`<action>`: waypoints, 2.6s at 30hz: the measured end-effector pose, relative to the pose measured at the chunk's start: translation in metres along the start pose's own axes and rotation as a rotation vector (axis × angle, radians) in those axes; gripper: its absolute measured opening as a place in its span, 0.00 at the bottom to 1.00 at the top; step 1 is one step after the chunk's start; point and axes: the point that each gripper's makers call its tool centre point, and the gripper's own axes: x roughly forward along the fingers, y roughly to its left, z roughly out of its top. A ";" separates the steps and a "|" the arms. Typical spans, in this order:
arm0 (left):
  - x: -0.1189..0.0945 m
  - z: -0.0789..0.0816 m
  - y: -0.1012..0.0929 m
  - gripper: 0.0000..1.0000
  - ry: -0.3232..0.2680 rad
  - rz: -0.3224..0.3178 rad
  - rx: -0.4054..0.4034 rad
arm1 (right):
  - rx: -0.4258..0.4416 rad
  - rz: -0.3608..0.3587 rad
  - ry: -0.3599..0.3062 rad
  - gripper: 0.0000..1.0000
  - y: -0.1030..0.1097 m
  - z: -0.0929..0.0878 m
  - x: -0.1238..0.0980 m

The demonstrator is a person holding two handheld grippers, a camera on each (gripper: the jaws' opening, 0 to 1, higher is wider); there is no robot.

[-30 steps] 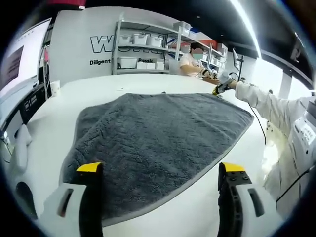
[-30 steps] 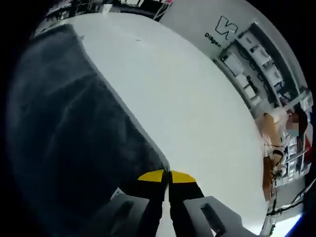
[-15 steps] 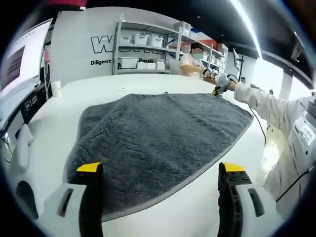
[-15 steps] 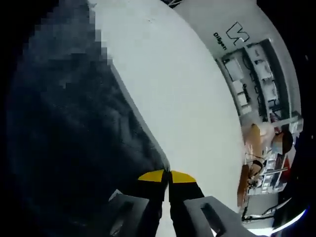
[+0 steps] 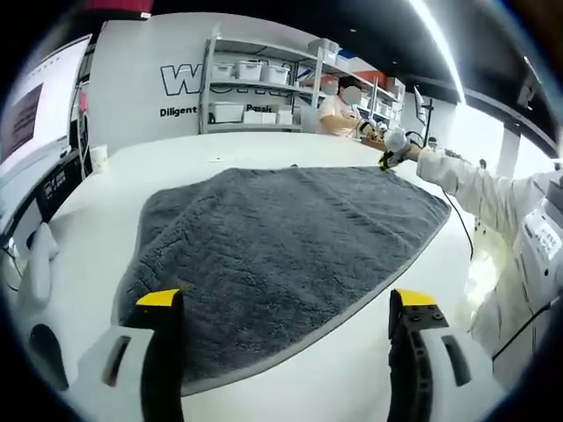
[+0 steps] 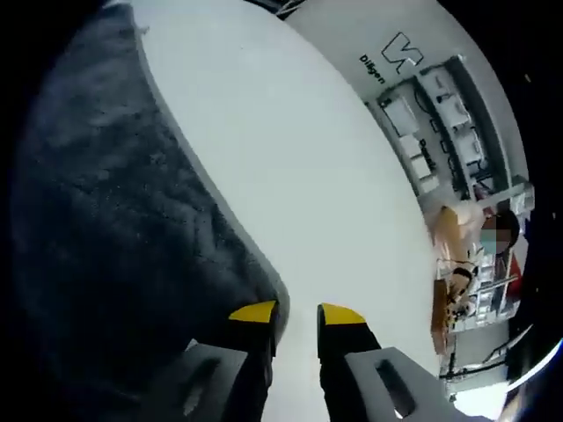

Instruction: Open the folded towel by lifting each exposed corner and separating the folded layers until the towel lies flat within the target outline without major curled edges

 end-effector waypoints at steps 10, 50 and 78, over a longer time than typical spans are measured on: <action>0.002 0.000 -0.002 0.95 -0.002 -0.009 0.001 | 0.382 0.153 -0.125 0.44 -0.010 -0.012 -0.028; 0.005 0.004 -0.009 0.98 -0.020 -0.036 -0.010 | 0.367 0.453 -0.192 0.64 0.114 -0.089 -0.183; 0.005 0.006 -0.010 0.99 -0.013 -0.029 -0.005 | 0.491 0.373 -0.169 0.98 0.162 -0.140 -0.224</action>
